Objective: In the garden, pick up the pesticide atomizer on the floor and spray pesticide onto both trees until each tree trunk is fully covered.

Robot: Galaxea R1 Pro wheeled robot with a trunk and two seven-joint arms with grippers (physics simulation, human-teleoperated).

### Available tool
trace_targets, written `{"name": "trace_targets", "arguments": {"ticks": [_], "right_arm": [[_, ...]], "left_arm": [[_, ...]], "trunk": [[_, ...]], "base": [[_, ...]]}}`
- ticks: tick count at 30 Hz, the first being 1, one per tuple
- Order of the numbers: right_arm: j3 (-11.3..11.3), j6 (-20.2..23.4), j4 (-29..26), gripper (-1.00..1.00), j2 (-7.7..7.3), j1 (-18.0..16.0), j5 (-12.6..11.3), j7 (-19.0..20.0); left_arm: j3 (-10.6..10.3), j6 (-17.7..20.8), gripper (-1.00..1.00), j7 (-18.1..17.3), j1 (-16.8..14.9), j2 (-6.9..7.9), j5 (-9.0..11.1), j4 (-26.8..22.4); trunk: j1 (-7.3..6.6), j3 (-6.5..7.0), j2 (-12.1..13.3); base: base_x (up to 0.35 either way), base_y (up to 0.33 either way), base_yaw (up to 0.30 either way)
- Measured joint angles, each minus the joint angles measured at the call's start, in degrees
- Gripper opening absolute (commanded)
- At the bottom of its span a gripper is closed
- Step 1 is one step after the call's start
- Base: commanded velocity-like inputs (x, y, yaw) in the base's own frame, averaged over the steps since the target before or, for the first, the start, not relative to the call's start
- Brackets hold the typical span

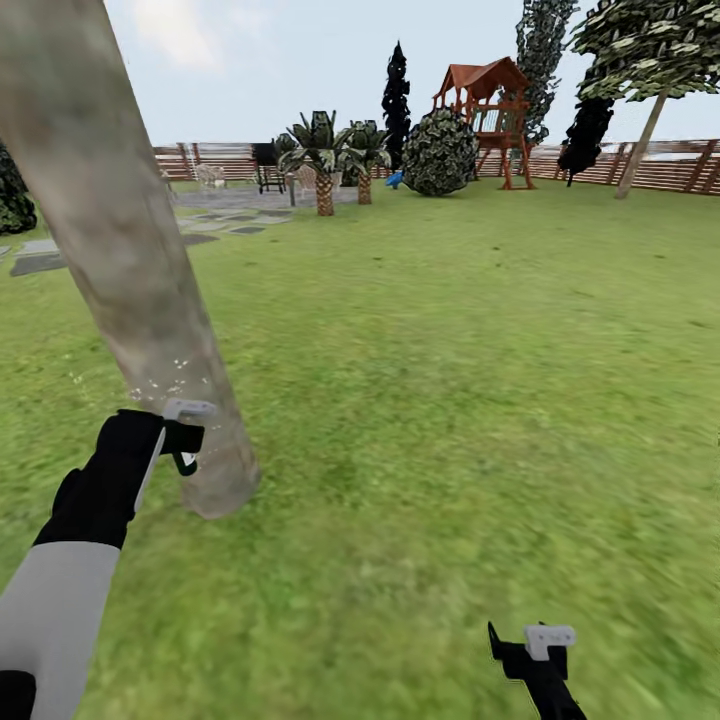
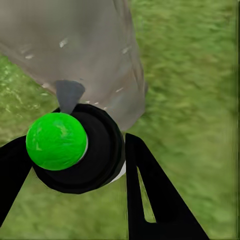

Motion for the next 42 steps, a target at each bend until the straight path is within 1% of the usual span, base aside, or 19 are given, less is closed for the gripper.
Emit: {"name": "trace_targets", "arguments": {"ticks": [2, 3, 4, 9, 13, 16, 17, 20, 22, 27, 30, 33, 37, 41, 42], "right_arm": [[0.00, 0.00, 0.00, 1.00, 0.00, -0.01, -0.01, 0.00], [0.01, 0.00, 0.04, 1.00, 0.10, 0.01, 0.05, 0.00], [0.00, 0.00, 0.02, 1.00, 0.10, 0.02, 0.06, 0.00], [0.00, 0.00, 0.08, 1.00, 0.12, -0.01, 0.07, 0.00], [0.00, 0.00, 0.07, 1.00, 0.11, 0.00, 0.07, 0.00], [0.00, 0.00, 0.04, 1.00, 0.11, 0.01, 0.07, 0.00], [0.00, 0.00, 0.06, 1.00, 0.11, 0.01, 0.07, 0.00], [0.00, 0.00, 0.03, 1.00, 0.12, 0.00, 0.07, 0.00], [0.00, 0.00, 0.06, 1.00, 0.12, 0.00, 0.07, 0.00], [0.00, 0.00, 0.03, 1.00, 0.10, 0.02, 0.07, 0.00], [0.00, 0.00, 0.01, 1.00, 0.08, 0.01, 0.07, 0.00], [0.00, 0.00, 0.00, 1.00, 0.08, 0.02, 0.00, 0.00], [0.00, 0.00, 0.00, 1.00, 0.08, -0.01, -0.01, 0.00], [0.00, 0.00, 0.00, 1.00, 0.08, 0.00, 0.05, 0.00], [0.00, 0.00, 0.04, 1.00, 0.08, 0.02, 0.06, 0.00]], "left_arm": [[0.03, 0.00, -1.00, 0.08, 0.03, 0.09, 0.01, 0.05], [0.28, 0.01, -1.00, 0.11, 2.11, 0.19, 0.06, 0.05], [0.29, 0.00, -1.00, 0.12, 2.63, 0.18, 0.01, 0.03], [0.37, -0.03, -1.00, 0.32, 3.29, 0.24, 0.01, 0.09], [0.44, -0.12, -1.00, 0.46, 5.27, 0.25, 0.05, 0.25], [0.52, -0.16, -1.00, 0.51, 5.58, 0.25, 0.02, 0.27], [0.86, -0.17, -1.00, 0.54, 5.61, 0.26, -0.05, 0.27], [3.52, -0.34, -1.00, 1.51, 5.72, 0.18, -0.24, 0.27], [4.19, -0.42, -1.00, 2.59, 5.73, 0.12, -0.13, 0.17], [4.43, -0.62, -1.00, 3.21, 5.73, -0.31, 0.07, -0.07], [4.83, -0.68, -1.00, 3.43, 5.84, 0.04, -0.08, -0.13], [5.17, -0.79, -1.00, 5.11, 7.73, 0.12, -0.07, -0.18], [5.16, -1.11, -1.00, 5.88, 11.34, -0.23, 0.05, -0.28], [5.26, -1.51, -1.00, 5.92, 12.17, -0.45, 0.09, -0.42], [5.28, -2.11, -1.00, 5.92, 12.61, -0.54, 0.23, -0.27]], "trunk": [[0.00, 0.00, 0.00], [0.00, -0.01, 0.00], [0.00, 0.00, 0.00], [0.00, 0.00, 0.00], [0.00, 0.00, 0.00], [0.00, 0.00, 0.00], [0.00, 0.00, 0.00], [0.00, 0.00, 0.00], [0.00, 0.00, 0.00], [0.00, 0.00, 0.00], [0.00, 0.00, 0.00], [0.00, 0.00, 0.00], [0.00, -0.01, 0.00], [0.00, 0.00, 0.00], [0.00, 0.00, 0.00]], "base": [[0.111, -0.265, 0.127], [0.082, -0.268, 0.266], [0.081, -0.268, 0.272], [0.080, -0.268, 0.277], [0.080, -0.268, 0.278], [0.080, -0.268, 0.278], [0.080, -0.268, 0.278], [0.080, -0.268, 0.278], [0.080, -0.268, 0.278], [0.127, -0.263, 0.066], [0.113, -0.144, 0.002], [0.016, -0.018, 0.100], [0.034, -0.073, 0.211], [0.115, -0.236, 0.029], [0.122, -0.251, 0.003]]}}
